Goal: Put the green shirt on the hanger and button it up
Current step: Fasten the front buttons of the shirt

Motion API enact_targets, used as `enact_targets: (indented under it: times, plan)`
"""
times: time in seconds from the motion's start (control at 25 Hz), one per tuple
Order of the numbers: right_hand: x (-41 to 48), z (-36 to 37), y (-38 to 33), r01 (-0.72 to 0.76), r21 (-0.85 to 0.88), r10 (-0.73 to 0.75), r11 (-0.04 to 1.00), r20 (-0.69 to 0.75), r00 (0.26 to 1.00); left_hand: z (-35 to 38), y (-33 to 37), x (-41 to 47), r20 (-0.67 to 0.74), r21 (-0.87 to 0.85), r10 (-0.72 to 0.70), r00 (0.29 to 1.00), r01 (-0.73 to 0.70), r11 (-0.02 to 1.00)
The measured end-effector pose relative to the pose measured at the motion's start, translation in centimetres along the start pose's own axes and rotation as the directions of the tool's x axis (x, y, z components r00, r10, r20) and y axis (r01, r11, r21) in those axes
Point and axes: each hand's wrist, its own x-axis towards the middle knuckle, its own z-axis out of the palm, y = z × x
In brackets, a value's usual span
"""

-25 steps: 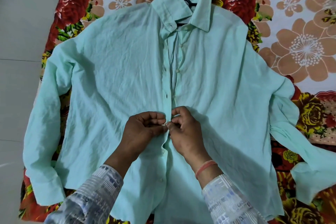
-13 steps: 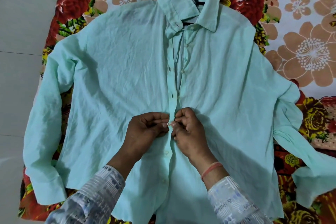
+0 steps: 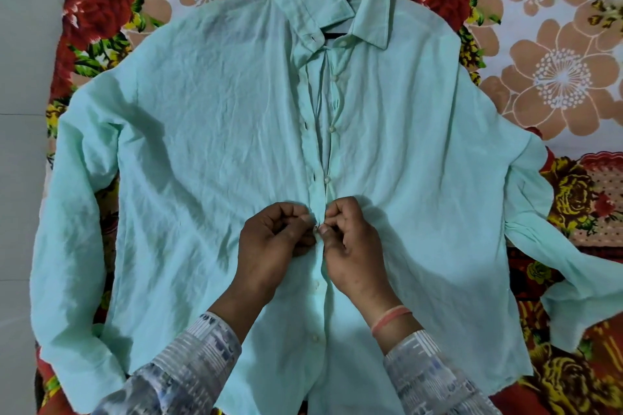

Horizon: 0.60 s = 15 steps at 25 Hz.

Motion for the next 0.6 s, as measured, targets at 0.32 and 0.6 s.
enact_targets:
  times: [0.32, 0.6]
  plan:
    - [0.0, -0.1, -0.4, -0.159, 0.118, 0.152, 0.98, 0.062, 0.986, -1.1, 0.3, -0.1, 0.107, 0.033, -0.02, 0.994, 0.017, 0.999]
    - [3.0, -1.5, -2.8, 0.035, -0.069, -0.049, 0.997, -0.209, 0.977, 0.6, 4.2, 1.6, 0.013, 0.368, 0.388, 0.922, -0.365, 0.855]
